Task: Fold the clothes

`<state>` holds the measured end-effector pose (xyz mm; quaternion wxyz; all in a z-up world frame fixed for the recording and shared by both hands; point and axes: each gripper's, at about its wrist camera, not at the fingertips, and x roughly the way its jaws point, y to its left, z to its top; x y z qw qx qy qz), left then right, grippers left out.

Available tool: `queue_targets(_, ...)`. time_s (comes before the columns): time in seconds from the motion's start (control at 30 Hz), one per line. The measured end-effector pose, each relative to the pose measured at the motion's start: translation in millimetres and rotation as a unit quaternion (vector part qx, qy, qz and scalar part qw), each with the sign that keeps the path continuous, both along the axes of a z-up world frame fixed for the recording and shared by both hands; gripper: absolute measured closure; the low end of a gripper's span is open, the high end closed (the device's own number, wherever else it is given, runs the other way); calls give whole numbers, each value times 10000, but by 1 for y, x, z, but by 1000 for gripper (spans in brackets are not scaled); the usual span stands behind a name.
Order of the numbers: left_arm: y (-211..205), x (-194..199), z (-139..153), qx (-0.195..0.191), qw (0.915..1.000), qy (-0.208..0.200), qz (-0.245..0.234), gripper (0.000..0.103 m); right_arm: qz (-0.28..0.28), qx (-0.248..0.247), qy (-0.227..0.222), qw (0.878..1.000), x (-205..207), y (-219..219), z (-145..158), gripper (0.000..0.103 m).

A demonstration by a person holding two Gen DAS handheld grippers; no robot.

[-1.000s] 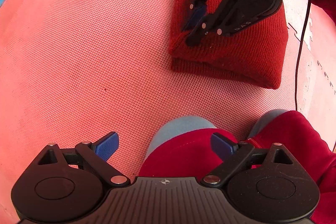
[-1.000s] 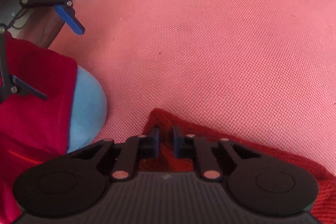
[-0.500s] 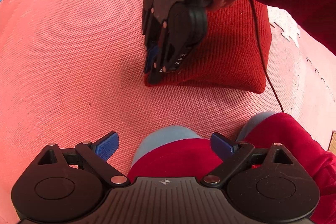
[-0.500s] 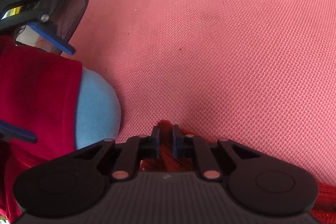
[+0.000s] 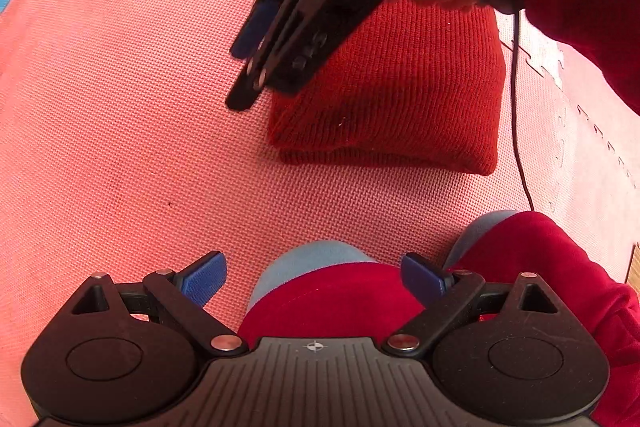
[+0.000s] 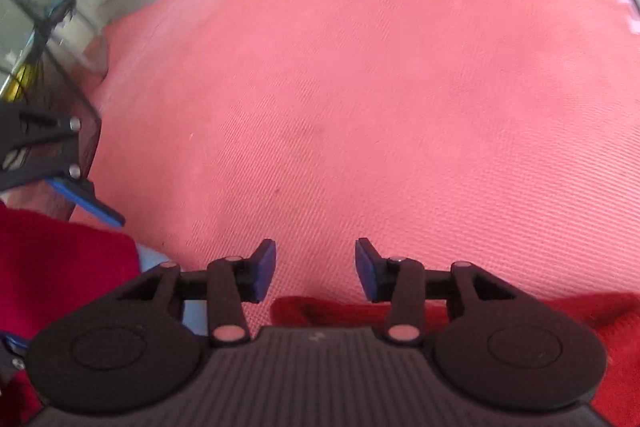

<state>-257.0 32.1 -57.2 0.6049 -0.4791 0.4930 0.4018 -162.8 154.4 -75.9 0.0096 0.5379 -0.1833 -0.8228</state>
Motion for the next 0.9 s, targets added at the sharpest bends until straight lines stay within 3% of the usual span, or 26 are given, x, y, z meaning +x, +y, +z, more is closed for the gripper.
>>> queue_targets(0.1, -1, 3, 2, 67, 10000, -53, -8, 8, -861, 414, 136, 9953, 46, 1, 27, 59)
queue_targets(0.2, -2, 8, 2, 110, 9999, -90, -77, 8, -1647, 437, 119, 9853, 96, -16, 32, 69)
queue_targets(0.23, -2, 10, 2, 124, 9998, -97, -109, 8, -1799, 446, -43, 9827, 106, -29, 22, 76)
queue_targets(0.3, -3, 13, 4, 162, 9996, -106, -188, 8, -2210, 455, -323, 9737, 123, -50, 4, 79)
queue_targets(0.4, -2, 21, 6, 221, 9992, -106, -317, 8, -3072, 372, -399, 9501, 143, -68, -18, 87)
queue_targets(0.47, -1, 26, 7, 260, 9988, -105, -405, 8, -3543, 357, -450, 9334, 151, -76, -30, 99)
queue_targets(0.57, 1, 34, 10, 338, 9980, -123, -529, 8, -3808, 220, -842, 9206, 143, -81, -66, 99)
queue_targets(0.67, 7, 43, 16, 470, 9966, -135, -670, 8, -3753, 401, -848, 9222, 136, -94, -88, 99)
queue_targets(0.8, 11, 51, 20, 575, 9950, -143, -802, 8, -3629, 484, -837, 9268, 136, -100, -84, 98)
queue_targets(0.9, 13, 57, 38, 603, 9941, -167, -884, 8, -3277, 378, -822, 9404, 135, -112, -74, 98)
